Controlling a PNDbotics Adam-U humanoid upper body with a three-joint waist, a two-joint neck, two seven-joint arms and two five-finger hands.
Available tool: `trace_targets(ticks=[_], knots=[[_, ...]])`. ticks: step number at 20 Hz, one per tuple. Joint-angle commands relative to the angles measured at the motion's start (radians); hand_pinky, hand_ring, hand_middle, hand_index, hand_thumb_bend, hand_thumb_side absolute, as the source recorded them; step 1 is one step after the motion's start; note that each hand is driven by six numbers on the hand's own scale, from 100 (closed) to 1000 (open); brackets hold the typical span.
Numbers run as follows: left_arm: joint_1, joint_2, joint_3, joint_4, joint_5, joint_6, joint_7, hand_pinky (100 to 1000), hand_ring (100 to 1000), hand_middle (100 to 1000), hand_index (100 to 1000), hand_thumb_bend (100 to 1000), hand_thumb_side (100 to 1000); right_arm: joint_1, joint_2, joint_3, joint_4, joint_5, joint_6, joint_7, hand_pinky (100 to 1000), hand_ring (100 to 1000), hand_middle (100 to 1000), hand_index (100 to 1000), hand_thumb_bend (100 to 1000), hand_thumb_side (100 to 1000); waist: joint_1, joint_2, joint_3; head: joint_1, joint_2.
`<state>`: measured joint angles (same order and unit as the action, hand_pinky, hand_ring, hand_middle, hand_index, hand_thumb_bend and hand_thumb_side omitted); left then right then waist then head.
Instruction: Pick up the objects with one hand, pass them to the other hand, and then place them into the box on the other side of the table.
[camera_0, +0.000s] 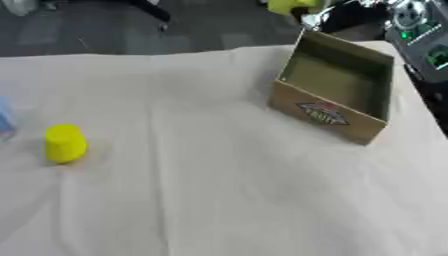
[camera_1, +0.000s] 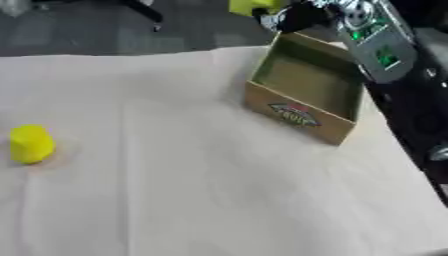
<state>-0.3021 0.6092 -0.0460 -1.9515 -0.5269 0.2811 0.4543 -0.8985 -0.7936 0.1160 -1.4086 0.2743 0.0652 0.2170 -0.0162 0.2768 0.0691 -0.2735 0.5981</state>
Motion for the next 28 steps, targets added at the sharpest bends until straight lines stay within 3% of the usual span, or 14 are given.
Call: trace_targets(ticks=[1,11,19,28], knots=[[-0.002,0.030,0.026,-0.020,0.015,0.003,0.024,763,698,635,809,819,570,-0.005,-0.050,-0.020,0.010,0.013,-0.013,-0.001,874,754,609,512,123,157,0.013,-0.025,0.001,-0.026,-0.020],[0.009,0.024,0.069,-0.024,0.043,0.014,0.093,756,693,629,806,814,566,0.088,-0.097,-0.038,0.011,0.048,-0.033,-0.005,868,753,611,516,157,168,0.014,-0.022,0.003,-0.078,-0.046],[0.010,0.020,0.085,-0.024,0.054,0.017,0.126,754,690,625,800,805,573,0.162,-0.129,-0.054,0.001,0.079,-0.048,-0.009,862,755,614,524,183,165,0.016,-0.020,0.002,-0.081,-0.047],[0.013,0.020,0.091,-0.024,0.056,0.020,0.140,754,691,625,798,791,572,0.187,-0.148,-0.058,0.033,0.129,-0.061,-0.009,859,762,631,556,232,163,0.019,-0.018,0.003,-0.083,-0.050]])
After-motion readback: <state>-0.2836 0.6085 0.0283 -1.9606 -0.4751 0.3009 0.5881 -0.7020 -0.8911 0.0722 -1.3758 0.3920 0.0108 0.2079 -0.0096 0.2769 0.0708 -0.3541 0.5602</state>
